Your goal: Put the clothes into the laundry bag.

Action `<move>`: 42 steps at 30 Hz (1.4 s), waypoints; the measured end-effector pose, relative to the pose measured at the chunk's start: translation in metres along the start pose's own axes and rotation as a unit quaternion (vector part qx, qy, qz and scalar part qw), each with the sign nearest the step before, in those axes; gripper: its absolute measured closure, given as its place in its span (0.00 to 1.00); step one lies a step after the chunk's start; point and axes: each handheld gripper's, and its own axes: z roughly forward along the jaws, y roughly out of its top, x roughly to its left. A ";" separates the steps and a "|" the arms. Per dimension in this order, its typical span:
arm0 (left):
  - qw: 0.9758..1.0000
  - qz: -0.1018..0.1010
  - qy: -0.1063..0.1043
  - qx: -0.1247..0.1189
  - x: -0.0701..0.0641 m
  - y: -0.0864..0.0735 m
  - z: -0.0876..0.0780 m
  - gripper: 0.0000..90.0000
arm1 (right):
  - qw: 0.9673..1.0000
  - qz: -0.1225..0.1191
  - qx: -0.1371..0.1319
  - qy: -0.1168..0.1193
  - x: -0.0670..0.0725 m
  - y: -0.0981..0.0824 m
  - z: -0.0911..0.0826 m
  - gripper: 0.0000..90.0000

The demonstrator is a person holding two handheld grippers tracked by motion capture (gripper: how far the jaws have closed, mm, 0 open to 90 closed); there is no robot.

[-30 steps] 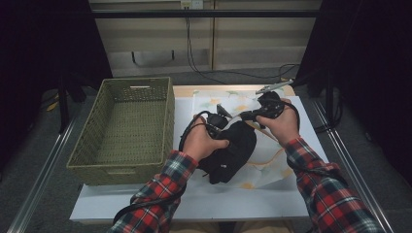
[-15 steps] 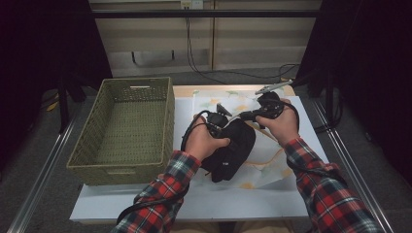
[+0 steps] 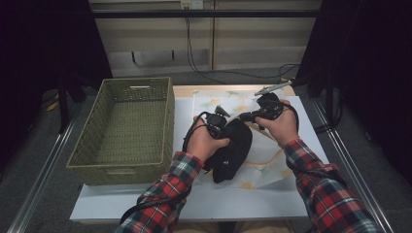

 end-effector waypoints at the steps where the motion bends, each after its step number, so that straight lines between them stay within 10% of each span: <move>1: 1.000 0.004 0.001 0.002 0.001 0.000 0.001 0.57 | 1.000 0.000 0.001 0.000 0.000 0.000 0.000 1.00; 20: 1.000 0.009 -0.004 -0.020 0.007 -0.004 0.005 0.23 | 1.000 0.000 0.008 0.001 0.000 -0.005 0.003 1.00; 42: 1.000 0.024 0.007 -0.016 0.006 -0.030 0.000 0.13 | 1.000 0.003 0.008 -0.003 0.001 -0.006 0.003 1.00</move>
